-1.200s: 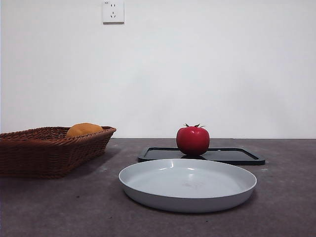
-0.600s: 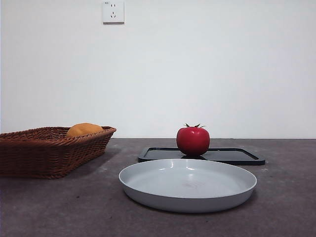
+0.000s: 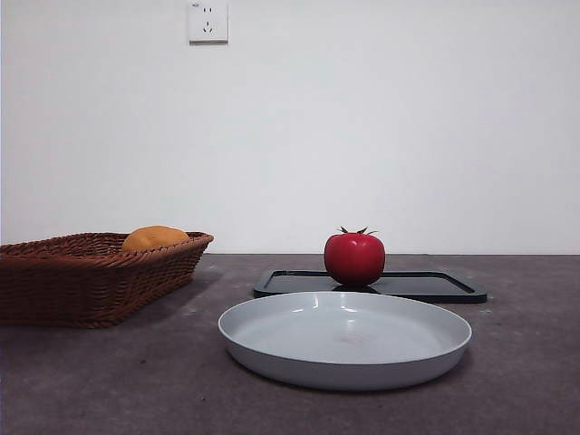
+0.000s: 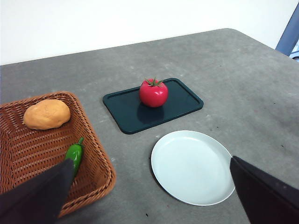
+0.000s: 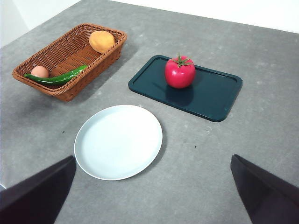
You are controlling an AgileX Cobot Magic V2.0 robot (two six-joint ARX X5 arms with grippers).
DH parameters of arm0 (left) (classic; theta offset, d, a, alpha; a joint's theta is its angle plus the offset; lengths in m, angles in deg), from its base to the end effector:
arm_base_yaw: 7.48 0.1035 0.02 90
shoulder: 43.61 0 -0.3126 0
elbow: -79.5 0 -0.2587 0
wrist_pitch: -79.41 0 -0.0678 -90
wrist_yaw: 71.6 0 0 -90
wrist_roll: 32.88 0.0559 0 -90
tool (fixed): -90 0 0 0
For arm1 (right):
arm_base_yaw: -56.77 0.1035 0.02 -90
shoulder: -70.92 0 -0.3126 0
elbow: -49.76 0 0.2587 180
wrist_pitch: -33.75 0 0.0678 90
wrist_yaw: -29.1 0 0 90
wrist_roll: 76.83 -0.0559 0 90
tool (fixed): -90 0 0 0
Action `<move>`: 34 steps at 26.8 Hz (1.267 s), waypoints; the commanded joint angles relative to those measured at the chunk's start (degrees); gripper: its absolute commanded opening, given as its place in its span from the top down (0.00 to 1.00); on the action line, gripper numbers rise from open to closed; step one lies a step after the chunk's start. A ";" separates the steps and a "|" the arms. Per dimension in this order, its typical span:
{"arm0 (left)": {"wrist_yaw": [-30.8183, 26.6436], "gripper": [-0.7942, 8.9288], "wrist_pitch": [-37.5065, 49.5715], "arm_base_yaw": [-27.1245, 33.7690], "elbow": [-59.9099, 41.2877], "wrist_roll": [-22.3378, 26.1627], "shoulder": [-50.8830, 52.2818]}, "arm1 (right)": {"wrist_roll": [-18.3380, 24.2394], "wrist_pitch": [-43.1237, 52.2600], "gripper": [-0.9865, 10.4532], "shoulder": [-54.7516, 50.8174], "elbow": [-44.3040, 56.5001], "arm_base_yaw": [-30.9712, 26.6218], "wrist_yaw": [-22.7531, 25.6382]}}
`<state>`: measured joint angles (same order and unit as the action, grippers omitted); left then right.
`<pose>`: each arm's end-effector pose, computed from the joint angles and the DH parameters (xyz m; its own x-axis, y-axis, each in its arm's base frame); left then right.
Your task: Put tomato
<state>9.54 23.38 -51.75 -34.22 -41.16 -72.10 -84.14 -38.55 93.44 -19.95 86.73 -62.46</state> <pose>0.0537 -0.0403 0.3726 0.7795 -0.5448 -0.3093 0.5466 0.8326 -0.0891 0.0157 0.0108 0.3605 0.7706 0.4756 -0.4242 -0.4696 0.8738 0.1267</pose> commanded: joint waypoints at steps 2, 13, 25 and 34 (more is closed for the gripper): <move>-0.13 0.27 0.63 -0.37 0.55 0.02 -0.24 | 0.24 0.66 0.31 0.17 -0.63 0.39 0.04; -0.13 0.89 0.46 -0.37 0.55 -0.15 -0.24 | 0.26 2.93 0.89 0.15 -0.66 0.39 0.04; -0.13 0.89 1.27 16.00 -1.75 3.34 0.11 | 0.26 3.43 0.89 0.15 -0.66 0.39 0.07; -0.13 0.89 15.02 36.68 -20.72 9.57 10.29 | 0.26 3.43 0.89 0.15 -0.66 0.39 0.04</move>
<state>9.52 36.56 -15.73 -53.65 -33.24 -62.66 -84.12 -35.76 93.44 -19.95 86.73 -62.42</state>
